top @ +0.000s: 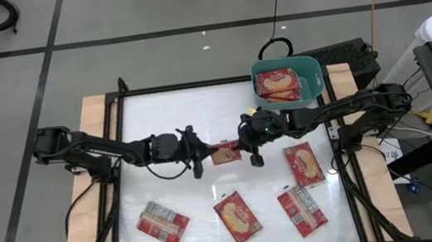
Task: Sort popcorn bags into baskets
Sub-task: Put the red popcorn bag into the green bin
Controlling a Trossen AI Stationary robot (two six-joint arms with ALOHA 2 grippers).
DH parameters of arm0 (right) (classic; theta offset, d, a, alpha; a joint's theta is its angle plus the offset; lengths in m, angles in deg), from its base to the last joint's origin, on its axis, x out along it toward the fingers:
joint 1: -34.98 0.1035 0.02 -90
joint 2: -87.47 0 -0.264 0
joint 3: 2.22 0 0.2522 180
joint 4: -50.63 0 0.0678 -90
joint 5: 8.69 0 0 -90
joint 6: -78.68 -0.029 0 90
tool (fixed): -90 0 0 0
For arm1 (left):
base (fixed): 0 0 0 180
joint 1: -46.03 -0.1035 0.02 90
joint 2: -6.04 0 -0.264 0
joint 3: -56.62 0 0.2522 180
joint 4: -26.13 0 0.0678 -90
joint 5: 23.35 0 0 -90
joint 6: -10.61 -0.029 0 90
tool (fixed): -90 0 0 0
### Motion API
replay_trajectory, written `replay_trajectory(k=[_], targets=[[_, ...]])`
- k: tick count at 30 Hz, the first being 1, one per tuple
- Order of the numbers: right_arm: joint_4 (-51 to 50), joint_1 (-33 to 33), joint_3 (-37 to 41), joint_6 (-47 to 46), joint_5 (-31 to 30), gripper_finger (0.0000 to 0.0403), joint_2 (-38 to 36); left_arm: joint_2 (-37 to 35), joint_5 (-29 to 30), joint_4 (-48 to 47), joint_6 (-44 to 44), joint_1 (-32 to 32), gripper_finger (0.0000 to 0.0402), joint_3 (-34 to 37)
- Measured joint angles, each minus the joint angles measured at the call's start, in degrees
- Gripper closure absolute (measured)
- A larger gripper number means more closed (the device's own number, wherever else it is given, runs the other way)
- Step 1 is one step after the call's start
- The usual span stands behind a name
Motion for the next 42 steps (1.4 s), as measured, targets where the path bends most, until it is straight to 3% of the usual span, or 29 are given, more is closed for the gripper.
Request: replay_trajectory(k=[5,10,16,26,34,42], targets=[[-2.81,0.07,-0.02,-1.03,-3.87,0.0359,-2.44,-2.89,0.38,-0.18,-1.23,-0.74,0.0391,0.00],[-8.14,0.04,0.11,-1.88,-6.05,0.0306,-5.48,-7.05,1.92,-0.91,-6.12,-1.06,0.0394,0.00],[-1.51,0.46,6.15,-4.11,-5.91,0.0257,-8.17,-9.09,3.87,0.90,-8.09,-2.31,0.0397,0.05],[25.86,0.59,22.61,-10.07,-6.02,0.0238,-9.22,-5.52,3.87,30.26,-7.20,-2.22,0.0397,10.33],[46.09,0.59,27.87,-9.92,-8.63,0.0238,-9.18,1.98,3.86,45.53,-5.83,-1.81,0.0396,12.35],[49.36,0.59,27.82,-7.82,-8.07,0.0245,-9.20,11.25,3.81,58.48,-7.32,0.23,0.0395,11.90]])
